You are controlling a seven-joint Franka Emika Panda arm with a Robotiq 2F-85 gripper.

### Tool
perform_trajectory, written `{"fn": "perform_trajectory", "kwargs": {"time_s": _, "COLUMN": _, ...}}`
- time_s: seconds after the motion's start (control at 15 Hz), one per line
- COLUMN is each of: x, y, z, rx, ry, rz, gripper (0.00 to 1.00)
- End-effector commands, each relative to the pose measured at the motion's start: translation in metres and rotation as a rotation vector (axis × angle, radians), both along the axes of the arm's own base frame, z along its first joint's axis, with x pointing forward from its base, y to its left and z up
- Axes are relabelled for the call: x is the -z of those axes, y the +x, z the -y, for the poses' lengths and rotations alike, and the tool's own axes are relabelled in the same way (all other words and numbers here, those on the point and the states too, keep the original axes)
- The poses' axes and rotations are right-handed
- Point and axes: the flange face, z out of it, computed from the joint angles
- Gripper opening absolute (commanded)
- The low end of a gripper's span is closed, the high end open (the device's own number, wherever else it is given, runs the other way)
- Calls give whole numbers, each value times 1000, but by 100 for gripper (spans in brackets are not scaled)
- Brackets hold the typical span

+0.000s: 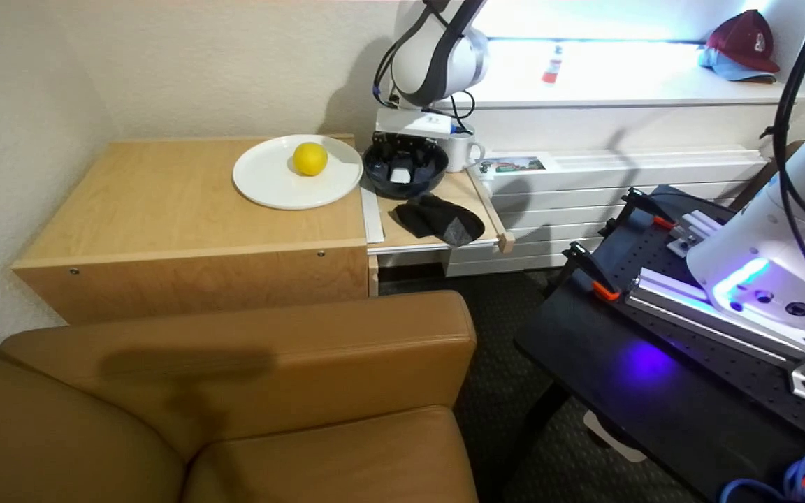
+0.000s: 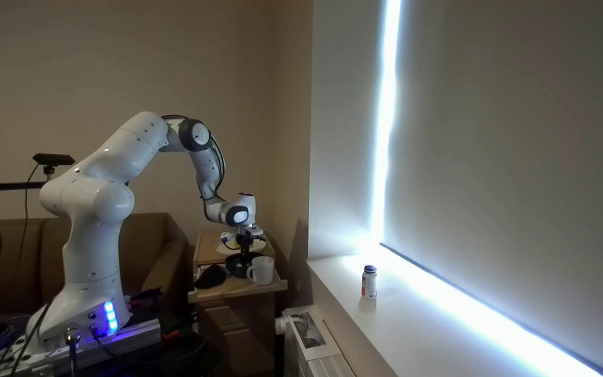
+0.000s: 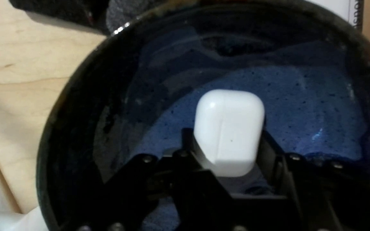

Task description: Remove the white bar of soap from the bowl and put it on the nightstand

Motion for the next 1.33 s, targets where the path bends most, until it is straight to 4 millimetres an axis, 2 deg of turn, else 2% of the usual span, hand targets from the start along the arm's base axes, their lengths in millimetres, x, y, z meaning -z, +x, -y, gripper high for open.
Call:
{"fn": "perform_trajectory", "kwargs": {"time_s": 0.0, "x": 5, "y": 2, "z": 6, "rx": 25, "ry": 17, "rz": 4, "gripper": 25}}
{"fn": "perform_trajectory", "kwargs": {"time_s": 0.13, "x": -4, "y": 1, "z": 10, "rx": 31, "ry": 32, "rz": 1, "gripper": 25}}
{"fn": "perform_trajectory", "kwargs": {"time_s": 0.4, "x": -42, "y": 1, "z": 24, "rx": 35, "ry": 44, "rz": 18, "gripper": 25}}
{"fn": "perform_trajectory", "kwargs": {"time_s": 0.6, "x": -85, "y": 0, "z": 30, "rx": 15, "ry": 69, "rz": 51, "gripper": 25}}
{"fn": "perform_trajectory", "kwargs": {"time_s": 0.73, "x": -118, "y": -6, "z": 22, "rx": -57, "ry": 119, "rz": 62, "gripper": 25}}
{"fn": "perform_trajectory", "kwargs": {"time_s": 0.87, "x": -150, "y": -17, "z": -2, "rx": -166, "ry": 175, "rz": 74, "gripper": 25}}
{"fn": "perform_trajectory", "kwargs": {"time_s": 1.0, "x": -173, "y": -33, "z": -46, "rx": -273, "ry": 215, "rz": 65, "gripper": 25}}
{"fn": "perform_trajectory", "kwargs": {"time_s": 1.13, "x": -185, "y": -53, "z": -95, "rx": -382, "ry": 248, "rz": 35, "gripper": 25}}
{"fn": "perform_trajectory", "kwargs": {"time_s": 1.27, "x": -193, "y": -69, "z": -127, "rx": -483, "ry": 296, "rz": -1, "gripper": 25}}
